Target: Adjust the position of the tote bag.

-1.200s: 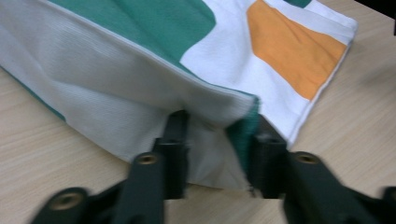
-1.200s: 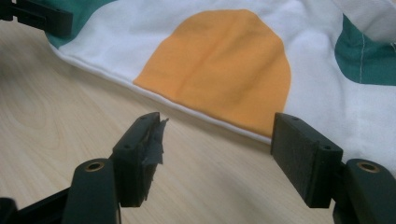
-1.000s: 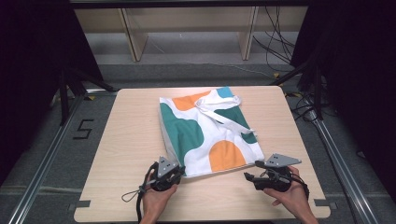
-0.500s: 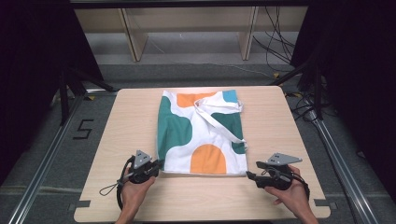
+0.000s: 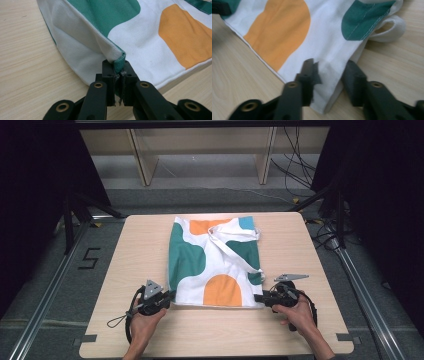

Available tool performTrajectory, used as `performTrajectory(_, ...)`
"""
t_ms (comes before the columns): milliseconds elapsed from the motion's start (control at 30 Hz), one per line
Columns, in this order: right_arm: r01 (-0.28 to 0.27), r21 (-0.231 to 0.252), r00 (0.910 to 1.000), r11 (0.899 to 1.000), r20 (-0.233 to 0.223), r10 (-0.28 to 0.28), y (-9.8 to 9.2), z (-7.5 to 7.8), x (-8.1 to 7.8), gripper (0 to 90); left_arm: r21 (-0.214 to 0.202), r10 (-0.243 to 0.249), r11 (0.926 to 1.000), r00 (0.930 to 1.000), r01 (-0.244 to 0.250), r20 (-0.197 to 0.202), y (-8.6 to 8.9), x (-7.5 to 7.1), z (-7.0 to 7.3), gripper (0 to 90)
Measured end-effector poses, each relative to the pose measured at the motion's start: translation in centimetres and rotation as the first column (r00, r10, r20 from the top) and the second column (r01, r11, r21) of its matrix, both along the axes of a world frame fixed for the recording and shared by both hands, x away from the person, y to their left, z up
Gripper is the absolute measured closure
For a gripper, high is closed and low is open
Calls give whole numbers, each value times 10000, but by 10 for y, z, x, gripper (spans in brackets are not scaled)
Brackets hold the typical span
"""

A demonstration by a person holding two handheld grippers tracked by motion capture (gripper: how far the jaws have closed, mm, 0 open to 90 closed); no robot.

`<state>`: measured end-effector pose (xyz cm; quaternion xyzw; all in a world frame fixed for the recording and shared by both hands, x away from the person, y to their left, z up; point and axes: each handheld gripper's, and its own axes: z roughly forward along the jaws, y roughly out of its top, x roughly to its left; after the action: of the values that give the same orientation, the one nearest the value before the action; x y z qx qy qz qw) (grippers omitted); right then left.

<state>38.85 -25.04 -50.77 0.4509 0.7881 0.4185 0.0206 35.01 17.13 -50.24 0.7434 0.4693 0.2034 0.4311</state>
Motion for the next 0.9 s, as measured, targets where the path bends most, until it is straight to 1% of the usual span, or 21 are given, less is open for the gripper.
performTrajectory(67, -150, -109, 9997, 9998, 203, 153, 1, 1, 0, 753, 138, -16, 9999, 10000, 16, -12, 2, 1, 0, 839)
performTrajectory(100, -394, 110, 9991, 9992, 175, 392, 3, 1, 0, 788, 288, -38, 9996, 10000, 38, 0, 3, 3, 1, 838)
performTrajectory(133, -530, 230, 9983, 9983, 255, 524, 5, 2, -3, 808, 307, 79, 9995, 10000, -78, -26, 4, 4, 1, 839)
performTrajectory(167, -494, 264, 9988, 9984, 66, 492, 8, 5, -8, 824, 291, 114, 9995, 9999, -115, 37, 5, 7, 0, 838)
performTrajectory(233, -962, 114, 9951, 9953, 249, 959, 14, 8, -15, 842, 331, 155, 9993, 9997, -160, 163, 11, 12, -1, 838)
performTrajectory(267, -1325, 62, 9898, 9912, 536, 1320, 16, 8, -19, 855, 389, 202, 9990, 9996, -210, 218, 14, 14, -2, 839)
performTrajectory(300, -1540, -25, 9858, 9881, 674, 1539, 19, 9, -24, 863, 484, 308, 9983, 9992, -319, 235, 17, 17, -2, 839)
performTrajectory(333, -1526, -31, 9876, 9883, 378, 1526, 25, 12, -34, 868, 432, 301, 9986, 9993, -310, 222, 20, 21, -3, 839)
performTrajectory(367, -1900, -135, 9774, 9817, 913, 1905, 28, 10, -38, 872, 457, 282, 9985, 9994, -291, 215, 24, 26, -4, 838)
performTrajectory(400, -2137, -280, 9714, 9765, 998, 2154, 33, 11, -43, 883, 205, 292, 9994, 9994, -296, 204, 27, 33, -5, 838)
performTrajectory(500, -2495, -600, 9580, 9665, 1306, 2554, 50, 14, -59, 890, 158, 176, 9997, 9998, -177, 75, 33, 51, -10, 838)
performTrajectory(533, -2687, -585, 9497, 9615, 1508, 2746, 58, 14, -64, 891, 126, 75, 9999, 10000, -74, -7, 33, 58, -11, 838)
performTrajectory(567, -2827, -634, 9451, 9571, 1518, 2892, 64, 14, -67, 894, 249, -25, 9997, 9999, 28, -132, 33, 63, -12, 836)
performTrajectory(600, -2915, -743, 9415, 9537, 1540, 2998, 69, 15, -68, 894, 283, -75, 9996, 9999, 77, -68, 32, 70, -14, 835)
performTrajectory(633, -3046, -854, 9335, 9486, 1709, 3151, 75, 14, -70, 894, 613, -255, 9978, 9994, 268, -218, 33, 77, -15, 834)
performTrajectory(700, -3161, -715, 9313, 9460, 1669, 3238, 87, 14, -74, 894, 719, -200, 9972, 9994, 220, -291, 31, 91, -17, 833)
performTrajectory(733, -3261, -709, 9265, 9427, 1742, 3336, 95, 14, -75, 894, 669, -231, 9975, 9994, 248, -253, 31, 97, -17, 833)
performTrajectory(767, -3295, -694, 9254, 9416, 1742, 3367, 102, 14, -77, 894, 621, -204, 9978, 9993, 223, -304, 31, 101, -17, 833)
performTrajectory(800, -3413, -759, 9179, 9369, 1879, 3496, 106, 14, -77, 894, 551, -260, 9981, 9994, 273, -235, 32, 106, -18, 832)
performTrajectory(867, -3465, -744, 9163, 9351, 1868, 3544, 121, 15, -78, 894, 464, -256, 9986, 9993, 268, -261, 35, 116, -18, 827)
performTrajectory(900, -3526, -884, 9114, 9316, 1933, 3633, 126, 15, -77, 894, 424, -204, 9989, 9995, 214, -235, 36, 121, -19, 825)
